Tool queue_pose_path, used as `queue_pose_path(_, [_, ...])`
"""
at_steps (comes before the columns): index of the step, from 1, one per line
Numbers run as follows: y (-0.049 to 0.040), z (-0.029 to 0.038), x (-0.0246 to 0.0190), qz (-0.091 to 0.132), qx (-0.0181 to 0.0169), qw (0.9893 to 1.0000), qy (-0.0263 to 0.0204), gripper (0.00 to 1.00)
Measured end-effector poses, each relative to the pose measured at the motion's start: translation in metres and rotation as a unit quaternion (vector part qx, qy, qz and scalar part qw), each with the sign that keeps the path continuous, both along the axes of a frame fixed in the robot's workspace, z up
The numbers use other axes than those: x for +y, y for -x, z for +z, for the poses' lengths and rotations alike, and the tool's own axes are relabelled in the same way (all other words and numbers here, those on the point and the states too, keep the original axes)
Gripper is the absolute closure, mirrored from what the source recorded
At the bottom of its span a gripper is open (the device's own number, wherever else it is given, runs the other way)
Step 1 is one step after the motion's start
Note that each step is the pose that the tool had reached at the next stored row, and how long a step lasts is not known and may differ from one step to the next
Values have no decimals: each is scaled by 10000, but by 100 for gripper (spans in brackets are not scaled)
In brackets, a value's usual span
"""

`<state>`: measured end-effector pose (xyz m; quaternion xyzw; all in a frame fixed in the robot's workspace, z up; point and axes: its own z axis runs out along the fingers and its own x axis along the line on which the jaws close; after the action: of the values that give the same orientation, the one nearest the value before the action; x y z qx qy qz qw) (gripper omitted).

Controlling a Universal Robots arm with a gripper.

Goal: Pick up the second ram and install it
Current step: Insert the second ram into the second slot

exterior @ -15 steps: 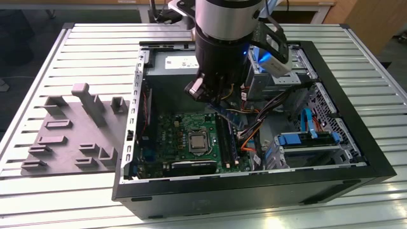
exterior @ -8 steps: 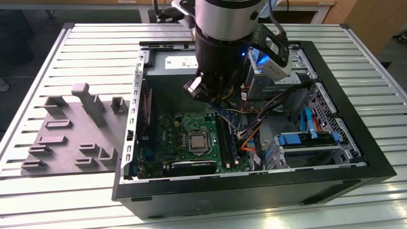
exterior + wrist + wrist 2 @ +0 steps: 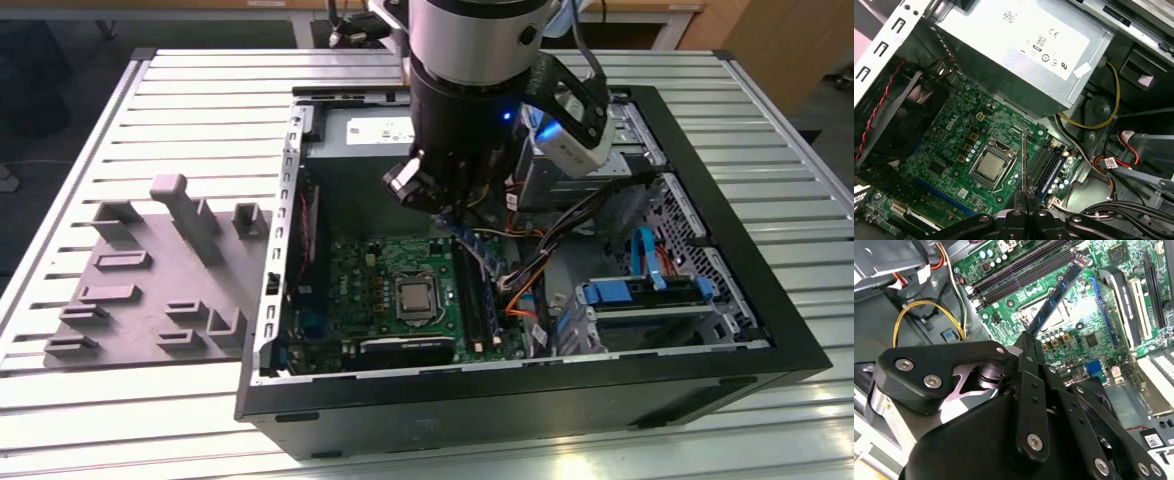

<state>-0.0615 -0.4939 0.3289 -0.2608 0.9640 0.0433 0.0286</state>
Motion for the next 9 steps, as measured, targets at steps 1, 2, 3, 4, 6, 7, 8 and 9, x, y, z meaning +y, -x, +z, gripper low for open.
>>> queue_pose_path(1, [0, 0, 0, -51, 0, 10000, 0, 88])
queue_pose_path(2, [0, 0, 0, -109, 0, 9999, 0, 88])
queue_pose_path(3, [0, 0, 0, -166, 0, 9999, 0, 88])
queue_pose_path(4, [0, -1, 0, -226, 0, 9997, 0, 88])
queue_pose_path(6, [0, 0, 0, -329, 0, 9995, 2, 88])
queue_pose_path(7, [0, 0, 0, -373, 0, 9993, 2, 88])
queue_pose_path(8, [0, 0, 0, -416, 0, 9991, 2, 88])
queue_pose_path(9, [0, -1, 0, -461, 0, 9989, 3, 88])
